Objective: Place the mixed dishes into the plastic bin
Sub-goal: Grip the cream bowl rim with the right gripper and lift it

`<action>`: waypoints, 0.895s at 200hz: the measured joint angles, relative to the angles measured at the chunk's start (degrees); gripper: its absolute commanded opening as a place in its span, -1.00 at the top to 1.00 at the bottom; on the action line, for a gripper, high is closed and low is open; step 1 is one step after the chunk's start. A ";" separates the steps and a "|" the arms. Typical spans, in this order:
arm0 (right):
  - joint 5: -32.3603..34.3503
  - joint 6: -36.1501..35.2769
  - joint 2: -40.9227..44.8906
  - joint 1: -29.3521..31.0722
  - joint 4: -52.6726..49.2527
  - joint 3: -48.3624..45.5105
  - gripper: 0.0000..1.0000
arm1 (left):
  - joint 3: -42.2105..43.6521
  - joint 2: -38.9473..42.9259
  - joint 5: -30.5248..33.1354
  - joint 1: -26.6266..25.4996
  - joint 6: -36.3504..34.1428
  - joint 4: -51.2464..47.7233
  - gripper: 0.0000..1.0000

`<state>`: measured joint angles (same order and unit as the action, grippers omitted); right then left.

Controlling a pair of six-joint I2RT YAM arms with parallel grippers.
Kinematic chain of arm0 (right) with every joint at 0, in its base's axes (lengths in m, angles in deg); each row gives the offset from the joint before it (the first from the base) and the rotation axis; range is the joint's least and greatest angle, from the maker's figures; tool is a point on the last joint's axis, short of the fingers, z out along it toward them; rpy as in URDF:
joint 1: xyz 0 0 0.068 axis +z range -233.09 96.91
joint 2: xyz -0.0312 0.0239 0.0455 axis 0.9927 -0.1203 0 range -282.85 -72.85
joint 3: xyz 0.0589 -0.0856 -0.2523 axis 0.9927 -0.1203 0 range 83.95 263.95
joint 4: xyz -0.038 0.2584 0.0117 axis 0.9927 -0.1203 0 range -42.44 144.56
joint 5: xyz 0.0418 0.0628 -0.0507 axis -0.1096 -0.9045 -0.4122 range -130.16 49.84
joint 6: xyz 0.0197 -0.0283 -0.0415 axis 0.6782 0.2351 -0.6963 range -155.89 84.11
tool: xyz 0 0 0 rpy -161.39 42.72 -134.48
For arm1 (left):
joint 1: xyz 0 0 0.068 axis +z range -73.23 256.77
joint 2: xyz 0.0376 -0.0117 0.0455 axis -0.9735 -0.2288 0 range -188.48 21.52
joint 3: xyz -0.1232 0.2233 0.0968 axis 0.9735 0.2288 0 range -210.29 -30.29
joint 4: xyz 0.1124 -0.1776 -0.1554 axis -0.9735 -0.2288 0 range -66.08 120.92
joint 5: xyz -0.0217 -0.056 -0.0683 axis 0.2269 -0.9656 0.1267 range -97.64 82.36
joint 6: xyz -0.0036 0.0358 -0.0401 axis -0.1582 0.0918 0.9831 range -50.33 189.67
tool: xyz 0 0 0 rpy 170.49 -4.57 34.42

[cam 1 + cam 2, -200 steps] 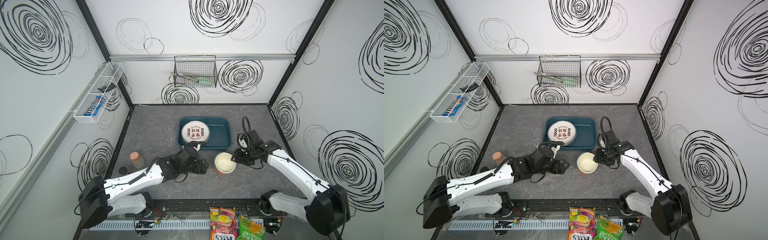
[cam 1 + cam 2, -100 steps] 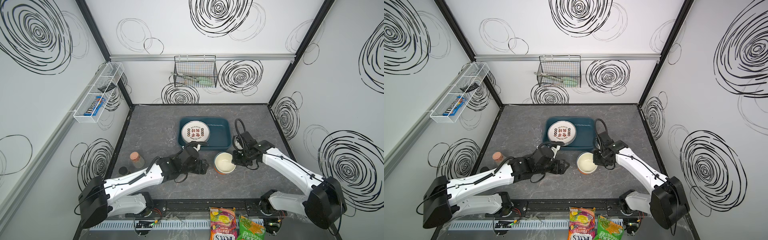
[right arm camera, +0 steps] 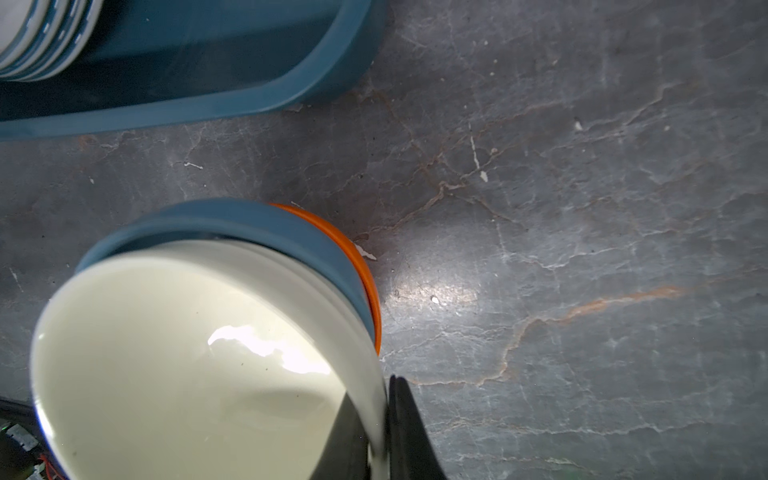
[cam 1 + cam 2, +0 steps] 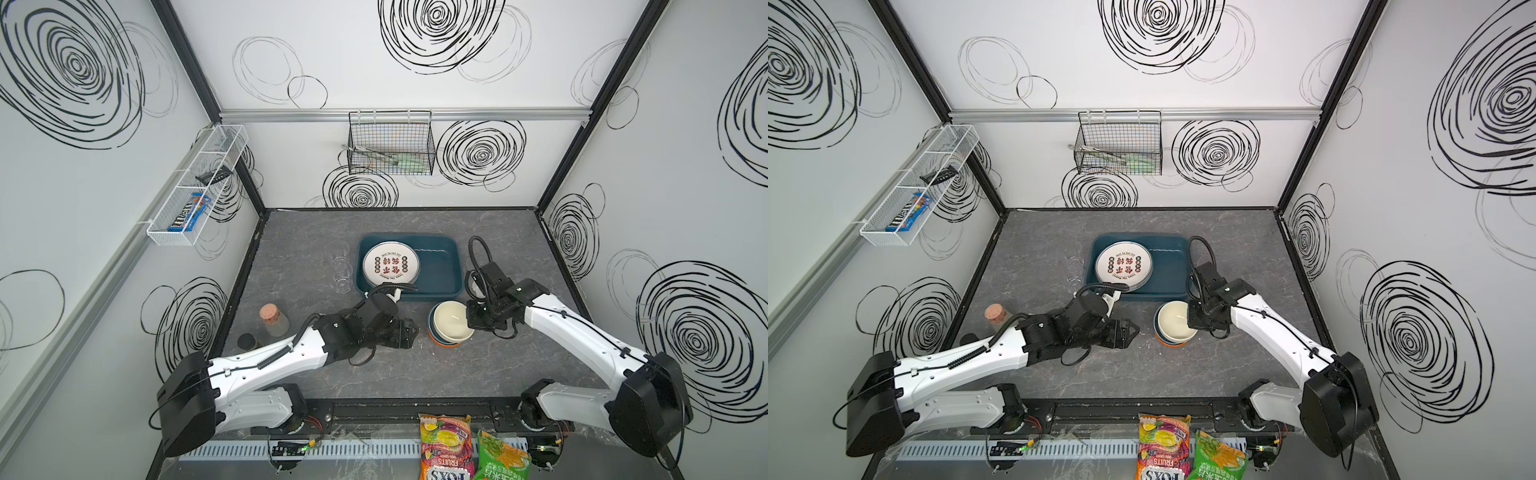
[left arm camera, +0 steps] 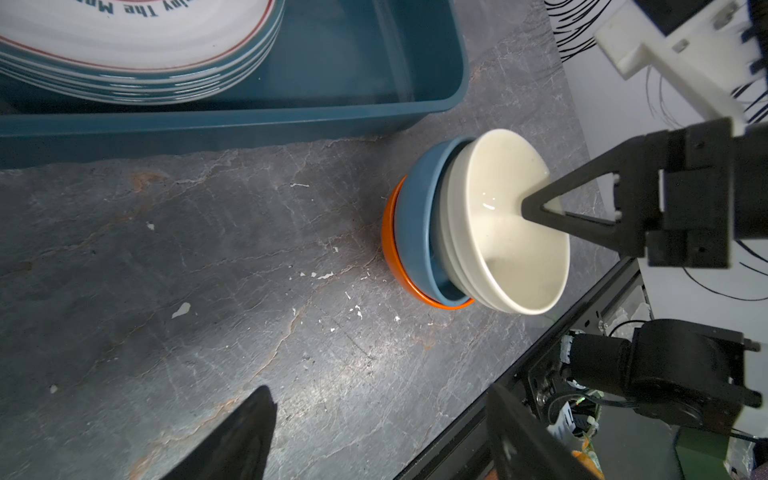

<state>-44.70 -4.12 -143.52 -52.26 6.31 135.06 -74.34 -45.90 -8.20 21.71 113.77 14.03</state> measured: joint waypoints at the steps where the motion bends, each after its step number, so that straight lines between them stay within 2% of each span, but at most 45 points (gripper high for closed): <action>1: 0.00 -0.02 0.00 0.00 -0.02 0.04 0.81 | 0.00 0.00 0.00 0.00 0.00 0.00 -0.66; 86: 1.49 -1.86 0.11 0.04 -3.34 5.38 0.88 | -0.02 0.07 0.22 -0.02 -0.11 -0.02 -0.66; 134: 1.64 -3.26 0.09 0.02 -4.28 8.44 0.90 | -0.02 2.93 0.92 0.04 -0.22 0.13 -0.68; 179: 1.42 -4.79 -2.32 -0.55 -3.82 13.66 0.91 | -1.33 3.91 0.74 2.12 -1.07 -0.04 -0.69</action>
<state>-43.28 -8.90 -145.84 -52.81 2.48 148.72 -75.67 -41.99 -7.46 23.83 112.70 13.99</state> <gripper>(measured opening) 0.098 0.843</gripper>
